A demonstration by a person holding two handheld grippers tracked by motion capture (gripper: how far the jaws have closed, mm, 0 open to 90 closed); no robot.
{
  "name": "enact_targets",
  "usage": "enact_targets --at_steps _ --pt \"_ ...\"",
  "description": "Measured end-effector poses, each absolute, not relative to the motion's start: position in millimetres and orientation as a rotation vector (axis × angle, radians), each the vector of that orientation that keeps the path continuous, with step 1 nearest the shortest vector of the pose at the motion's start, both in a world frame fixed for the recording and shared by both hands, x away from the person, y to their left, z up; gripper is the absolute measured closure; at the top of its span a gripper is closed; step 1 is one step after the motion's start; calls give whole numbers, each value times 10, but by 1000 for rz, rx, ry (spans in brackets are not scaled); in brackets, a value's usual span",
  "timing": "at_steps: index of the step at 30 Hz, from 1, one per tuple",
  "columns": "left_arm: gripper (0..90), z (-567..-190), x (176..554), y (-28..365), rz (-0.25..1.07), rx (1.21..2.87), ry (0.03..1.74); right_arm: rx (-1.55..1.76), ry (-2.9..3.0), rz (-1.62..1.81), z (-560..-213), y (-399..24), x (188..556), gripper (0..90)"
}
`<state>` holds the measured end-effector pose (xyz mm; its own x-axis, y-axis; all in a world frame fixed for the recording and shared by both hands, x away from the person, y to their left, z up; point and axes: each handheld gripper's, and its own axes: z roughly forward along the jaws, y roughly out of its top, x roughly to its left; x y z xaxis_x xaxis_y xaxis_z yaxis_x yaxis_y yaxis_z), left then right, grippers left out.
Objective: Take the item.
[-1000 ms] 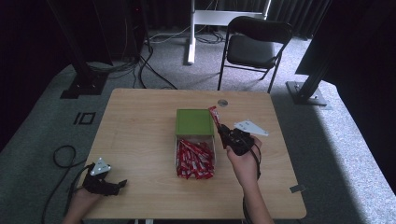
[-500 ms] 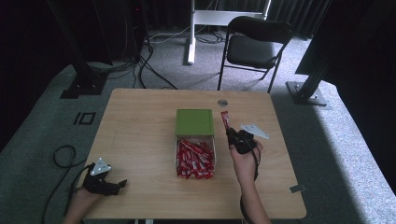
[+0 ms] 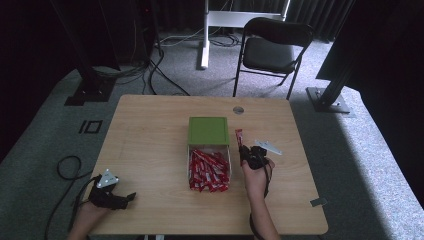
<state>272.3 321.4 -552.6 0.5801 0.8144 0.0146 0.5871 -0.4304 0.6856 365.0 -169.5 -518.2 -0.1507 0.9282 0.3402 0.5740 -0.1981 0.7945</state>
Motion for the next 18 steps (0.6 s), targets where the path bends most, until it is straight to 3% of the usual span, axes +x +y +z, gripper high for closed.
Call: enact_targets --at_steps 18 --pt "15 -5526 2723 3214 459 2169 1111 1791 1760 1266 -5461 -1489 3668 824"
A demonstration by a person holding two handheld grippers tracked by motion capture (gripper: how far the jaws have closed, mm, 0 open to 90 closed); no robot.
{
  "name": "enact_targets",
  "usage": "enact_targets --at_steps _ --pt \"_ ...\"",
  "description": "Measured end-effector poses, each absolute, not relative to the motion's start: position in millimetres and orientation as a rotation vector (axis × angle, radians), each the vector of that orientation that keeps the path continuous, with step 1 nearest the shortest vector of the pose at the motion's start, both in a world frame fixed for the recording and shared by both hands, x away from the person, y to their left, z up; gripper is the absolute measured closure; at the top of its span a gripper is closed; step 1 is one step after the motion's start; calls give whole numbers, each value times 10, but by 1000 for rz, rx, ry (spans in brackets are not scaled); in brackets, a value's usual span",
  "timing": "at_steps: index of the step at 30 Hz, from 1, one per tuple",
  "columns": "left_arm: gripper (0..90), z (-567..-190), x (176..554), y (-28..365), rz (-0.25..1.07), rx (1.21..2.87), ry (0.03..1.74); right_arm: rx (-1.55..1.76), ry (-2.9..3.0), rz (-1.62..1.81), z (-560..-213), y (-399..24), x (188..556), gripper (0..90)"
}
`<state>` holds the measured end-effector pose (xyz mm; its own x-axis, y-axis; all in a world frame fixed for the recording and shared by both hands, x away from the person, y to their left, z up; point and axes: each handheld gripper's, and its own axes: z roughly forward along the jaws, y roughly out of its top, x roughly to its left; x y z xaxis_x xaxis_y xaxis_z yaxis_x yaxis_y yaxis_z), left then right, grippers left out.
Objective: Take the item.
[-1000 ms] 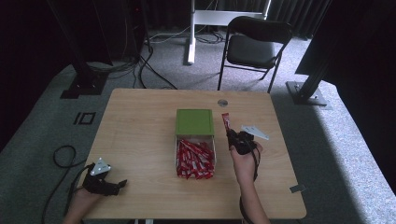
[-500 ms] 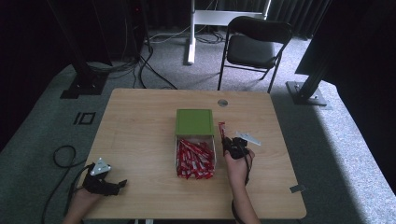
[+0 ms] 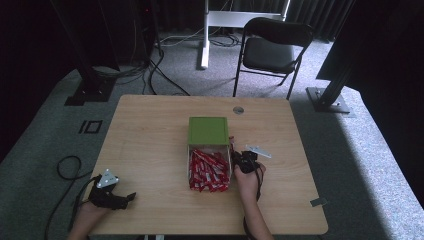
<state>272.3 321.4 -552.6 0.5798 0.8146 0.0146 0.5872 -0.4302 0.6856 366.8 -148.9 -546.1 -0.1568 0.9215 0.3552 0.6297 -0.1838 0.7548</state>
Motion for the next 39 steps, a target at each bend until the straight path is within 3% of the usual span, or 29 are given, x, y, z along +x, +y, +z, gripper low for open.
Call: enact_targets --at_steps 13,17,20,26,39 --pt "15 -5526 2723 3213 459 2170 1111 1814 1785 1203 -5548 -1473 3704 767" --pt "15 -5526 2723 3213 459 2169 1111 1799 1815 1199 -5552 -1477 3706 686" --pt "15 -5526 2723 3214 459 2170 1110 1761 1836 1196 -5511 -1500 3703 564" --pt "15 -5526 2723 3213 459 2169 1111 1682 1873 1231 -5386 -1570 3711 408" --pt "15 -5526 2723 3214 459 2170 1110 1612 1905 1245 -5241 -1756 3685 251"
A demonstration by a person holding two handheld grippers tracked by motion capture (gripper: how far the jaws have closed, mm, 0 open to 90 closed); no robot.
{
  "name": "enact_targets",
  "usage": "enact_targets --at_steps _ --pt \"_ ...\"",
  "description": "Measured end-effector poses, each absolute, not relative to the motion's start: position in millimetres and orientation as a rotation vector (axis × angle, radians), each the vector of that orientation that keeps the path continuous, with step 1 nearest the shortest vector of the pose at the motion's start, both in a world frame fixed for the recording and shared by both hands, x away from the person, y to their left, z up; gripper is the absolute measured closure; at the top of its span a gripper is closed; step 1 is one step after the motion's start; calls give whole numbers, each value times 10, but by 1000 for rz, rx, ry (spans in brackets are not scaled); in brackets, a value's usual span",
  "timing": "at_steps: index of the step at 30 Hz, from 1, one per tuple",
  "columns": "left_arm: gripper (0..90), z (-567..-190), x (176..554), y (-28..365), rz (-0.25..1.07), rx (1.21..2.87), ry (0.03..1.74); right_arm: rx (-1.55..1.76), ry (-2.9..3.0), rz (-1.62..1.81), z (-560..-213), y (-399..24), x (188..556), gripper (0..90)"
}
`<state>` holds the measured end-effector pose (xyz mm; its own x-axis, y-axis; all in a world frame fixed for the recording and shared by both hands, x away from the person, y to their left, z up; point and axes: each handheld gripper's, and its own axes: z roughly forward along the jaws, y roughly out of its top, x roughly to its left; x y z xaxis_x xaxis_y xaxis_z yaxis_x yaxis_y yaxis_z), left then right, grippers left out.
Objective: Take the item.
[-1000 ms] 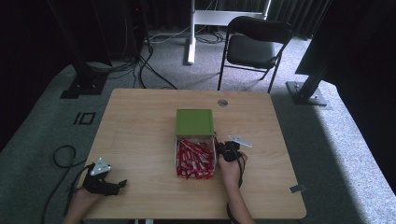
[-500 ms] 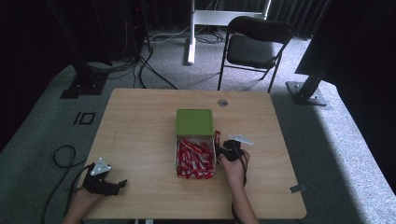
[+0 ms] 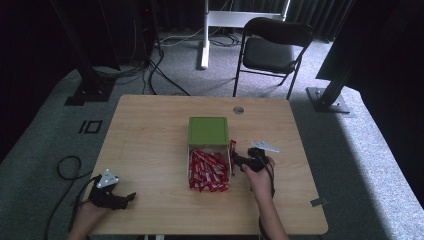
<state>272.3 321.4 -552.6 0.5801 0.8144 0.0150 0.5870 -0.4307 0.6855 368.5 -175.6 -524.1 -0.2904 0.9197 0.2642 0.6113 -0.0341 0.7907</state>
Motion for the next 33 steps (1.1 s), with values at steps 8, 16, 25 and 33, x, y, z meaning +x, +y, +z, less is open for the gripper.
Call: enact_targets --at_steps 8,16,25,33 --pt "15 -5526 2723 3214 459 2170 1111 1593 1987 1204 -5242 -1918 3630 200" --pt "15 -5526 2723 3214 460 2170 1111 1573 1972 1169 -5255 -2075 3563 192" --pt "15 -5526 2722 3213 459 2169 1112 1586 1958 1161 -5341 -2277 3463 192" --pt "15 -5526 2723 3213 459 2169 1111 1552 1900 1182 -5403 -2451 3364 177"
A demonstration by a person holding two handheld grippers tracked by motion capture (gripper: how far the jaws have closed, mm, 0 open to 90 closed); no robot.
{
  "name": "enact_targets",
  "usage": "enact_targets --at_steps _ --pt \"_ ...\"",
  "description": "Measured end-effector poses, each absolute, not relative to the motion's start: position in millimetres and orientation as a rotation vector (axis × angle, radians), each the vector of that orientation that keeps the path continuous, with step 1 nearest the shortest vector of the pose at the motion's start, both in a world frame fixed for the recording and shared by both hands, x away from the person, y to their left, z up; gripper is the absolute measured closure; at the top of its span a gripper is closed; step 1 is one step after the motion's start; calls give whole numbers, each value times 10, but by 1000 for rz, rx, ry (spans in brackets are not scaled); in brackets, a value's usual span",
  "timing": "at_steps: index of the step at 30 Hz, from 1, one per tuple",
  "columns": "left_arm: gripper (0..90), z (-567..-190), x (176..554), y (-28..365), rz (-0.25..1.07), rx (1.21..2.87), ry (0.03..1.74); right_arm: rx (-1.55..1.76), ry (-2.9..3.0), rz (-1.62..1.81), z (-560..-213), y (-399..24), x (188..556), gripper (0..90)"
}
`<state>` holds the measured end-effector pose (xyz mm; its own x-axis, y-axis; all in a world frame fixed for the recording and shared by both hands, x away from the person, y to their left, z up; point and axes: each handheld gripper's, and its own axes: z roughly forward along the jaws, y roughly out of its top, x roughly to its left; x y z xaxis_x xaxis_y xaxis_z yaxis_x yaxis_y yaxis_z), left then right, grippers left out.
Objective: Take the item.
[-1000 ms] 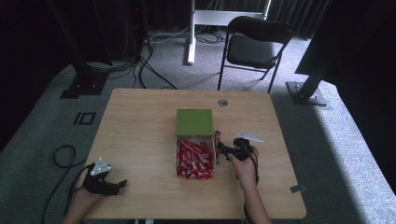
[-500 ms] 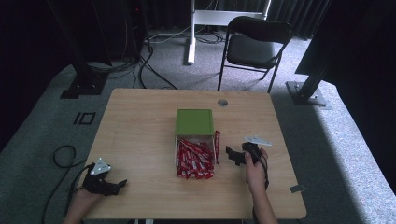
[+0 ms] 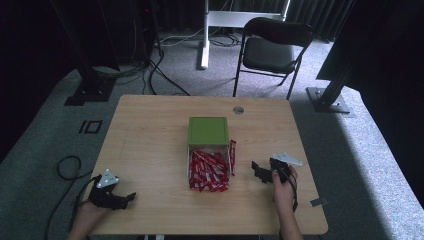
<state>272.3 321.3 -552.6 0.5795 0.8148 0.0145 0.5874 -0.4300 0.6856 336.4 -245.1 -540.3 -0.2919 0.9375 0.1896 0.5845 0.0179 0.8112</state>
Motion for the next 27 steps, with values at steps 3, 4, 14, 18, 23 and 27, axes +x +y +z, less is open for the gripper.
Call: enact_targets --at_steps 3,4,14,18,23,27 --pt "15 -5526 2723 3213 459 2169 1111 1542 1912 1165 -5421 -2511 3330 177" --pt "15 -5526 2723 3213 459 2169 1112 1538 1921 1164 -5427 -2529 3316 177" --pt "15 -5526 2723 3213 459 2170 1111 1436 1989 1173 -5473 -2685 3152 163" --pt "15 -5526 2723 3213 460 2170 1111 1394 2000 1187 -5463 -2740 3072 164" --pt "15 -5526 2723 3213 459 2169 1111 1386 2038 1182 -5504 -2792 2995 163" --pt "15 -5526 2723 3213 460 2169 1110 1390 2044 1116 -5534 -2836 2943 164"
